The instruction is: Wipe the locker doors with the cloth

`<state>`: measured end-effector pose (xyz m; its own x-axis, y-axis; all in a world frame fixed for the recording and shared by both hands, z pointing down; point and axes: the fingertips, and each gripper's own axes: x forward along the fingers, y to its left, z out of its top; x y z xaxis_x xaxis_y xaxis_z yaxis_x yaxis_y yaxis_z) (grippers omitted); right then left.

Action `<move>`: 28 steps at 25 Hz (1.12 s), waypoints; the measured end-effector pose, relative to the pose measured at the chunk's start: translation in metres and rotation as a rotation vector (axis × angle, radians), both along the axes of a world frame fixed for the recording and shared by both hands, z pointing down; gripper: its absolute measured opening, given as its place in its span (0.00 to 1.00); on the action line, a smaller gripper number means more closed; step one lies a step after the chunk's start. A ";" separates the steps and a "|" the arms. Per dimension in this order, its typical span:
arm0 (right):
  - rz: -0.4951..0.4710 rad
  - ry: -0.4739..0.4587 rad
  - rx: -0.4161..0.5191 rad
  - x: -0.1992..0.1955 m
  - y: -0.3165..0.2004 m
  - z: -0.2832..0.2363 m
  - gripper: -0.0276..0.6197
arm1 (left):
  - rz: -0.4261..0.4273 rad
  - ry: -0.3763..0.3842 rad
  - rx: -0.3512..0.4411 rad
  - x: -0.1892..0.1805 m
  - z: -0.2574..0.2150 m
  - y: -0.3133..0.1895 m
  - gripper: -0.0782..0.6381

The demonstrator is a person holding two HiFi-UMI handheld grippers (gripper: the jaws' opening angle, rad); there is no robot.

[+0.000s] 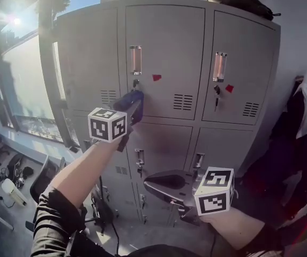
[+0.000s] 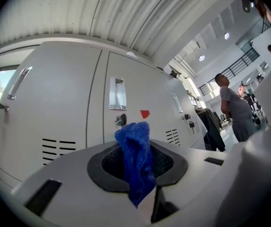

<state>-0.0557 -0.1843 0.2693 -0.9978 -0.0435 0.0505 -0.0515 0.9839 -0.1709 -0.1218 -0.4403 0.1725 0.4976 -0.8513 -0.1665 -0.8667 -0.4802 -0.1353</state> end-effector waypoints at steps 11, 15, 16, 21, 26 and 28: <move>0.086 -0.002 -0.015 0.014 -0.012 0.004 0.04 | 0.073 0.012 0.055 0.041 0.007 -0.017 0.25; 0.132 -0.009 -0.029 0.031 -0.019 0.008 0.04 | 0.167 0.005 0.059 0.095 0.011 -0.017 0.25; 0.145 -0.011 -0.031 0.036 -0.020 0.008 0.04 | 0.190 0.005 0.058 0.108 0.012 -0.017 0.25; 0.204 -0.020 -0.034 0.062 -0.021 0.009 0.04 | 0.264 0.007 0.062 0.159 0.018 -0.017 0.25; 0.249 -0.026 -0.051 0.085 -0.024 0.014 0.04 | 0.300 0.012 0.061 0.188 0.020 -0.017 0.25; 0.256 -0.028 -0.057 0.088 -0.024 0.016 0.04 | 0.304 0.015 0.059 0.192 0.020 -0.017 0.25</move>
